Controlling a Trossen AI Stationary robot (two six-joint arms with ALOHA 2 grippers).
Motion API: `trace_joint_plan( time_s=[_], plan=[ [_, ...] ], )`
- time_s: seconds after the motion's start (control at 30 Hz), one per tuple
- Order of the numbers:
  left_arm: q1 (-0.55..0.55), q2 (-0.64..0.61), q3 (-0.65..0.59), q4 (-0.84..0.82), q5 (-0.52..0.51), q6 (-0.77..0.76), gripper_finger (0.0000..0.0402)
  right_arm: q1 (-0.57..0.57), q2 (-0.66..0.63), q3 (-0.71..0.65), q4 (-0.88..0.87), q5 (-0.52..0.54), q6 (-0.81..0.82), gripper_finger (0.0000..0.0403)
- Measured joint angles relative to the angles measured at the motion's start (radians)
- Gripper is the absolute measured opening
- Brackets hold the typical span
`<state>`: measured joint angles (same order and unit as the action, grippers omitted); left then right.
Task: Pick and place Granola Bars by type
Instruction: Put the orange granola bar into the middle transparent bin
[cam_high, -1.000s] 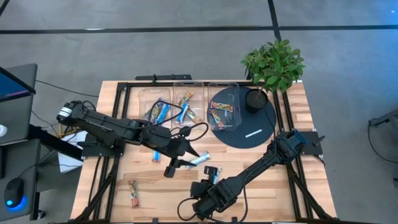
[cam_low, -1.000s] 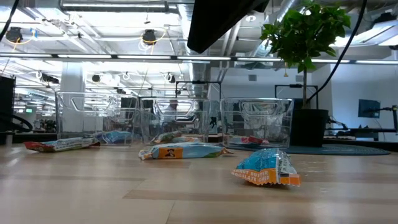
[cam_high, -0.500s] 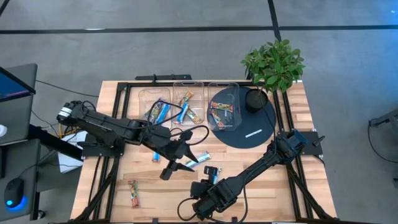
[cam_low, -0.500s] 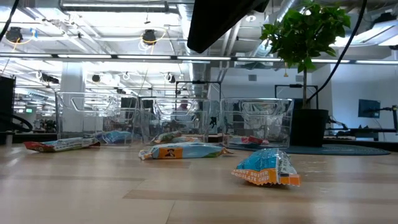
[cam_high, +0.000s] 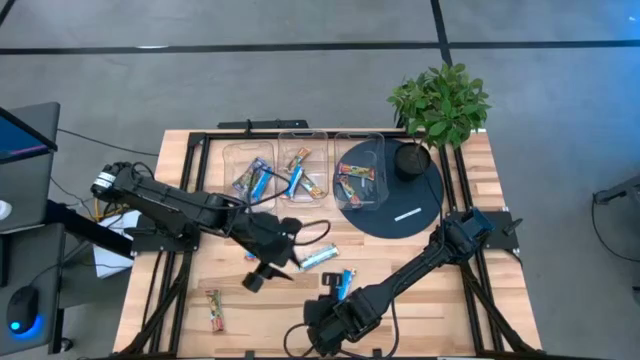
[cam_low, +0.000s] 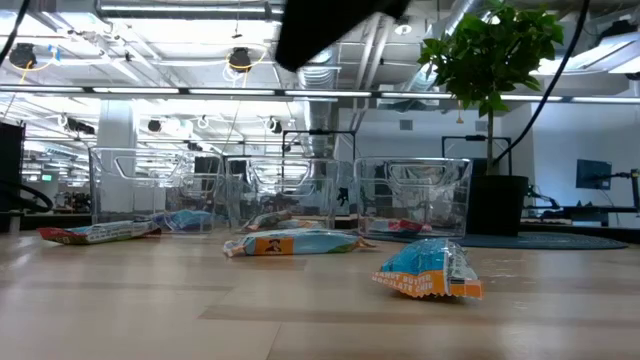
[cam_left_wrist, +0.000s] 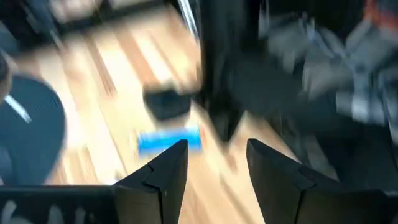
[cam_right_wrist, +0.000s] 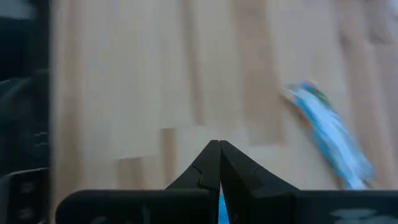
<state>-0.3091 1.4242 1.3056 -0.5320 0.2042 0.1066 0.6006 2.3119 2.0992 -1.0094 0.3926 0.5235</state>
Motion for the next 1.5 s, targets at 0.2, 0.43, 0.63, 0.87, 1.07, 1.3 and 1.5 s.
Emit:
trace_joint_plan(
  time_s=[0.2,0.43,0.63,0.87,1.07,1.3,1.5],
  plan=[
    [-0.035,0.000,0.000,-0.308,-0.003,0.026,0.0159,0.001,0.000,-0.080,0.254,-0.133,-0.183,0.0000],
    [-0.121,-0.008,-0.045,-0.487,-0.052,-0.103,0.0159,-0.018,0.001,-0.158,0.219,-0.192,-0.044,0.0009],
    [-0.197,-0.065,-0.155,-0.607,-0.288,-0.255,0.0159,-0.015,-0.001,-0.158,0.160,-0.188,0.026,0.0058],
    [-0.247,-0.246,-0.350,-0.555,-0.346,-0.405,0.0159,-0.012,-0.002,-0.158,0.075,-0.193,-0.033,0.0103],
    [-0.279,-0.429,-0.489,-0.530,-0.352,-0.566,0.0159,-0.009,-0.002,-0.158,0.008,-0.260,-0.054,0.0134],
    [-0.323,-0.587,-0.590,-0.478,-0.443,-0.616,0.0159,0.008,-0.002,-0.158,-0.151,-0.224,-0.160,0.0171],
    [-0.346,-0.647,-0.645,-0.415,-0.476,-0.598,0.0159,-0.012,-0.005,-0.157,-0.188,-0.109,-0.297,0.0205]
  ],
)
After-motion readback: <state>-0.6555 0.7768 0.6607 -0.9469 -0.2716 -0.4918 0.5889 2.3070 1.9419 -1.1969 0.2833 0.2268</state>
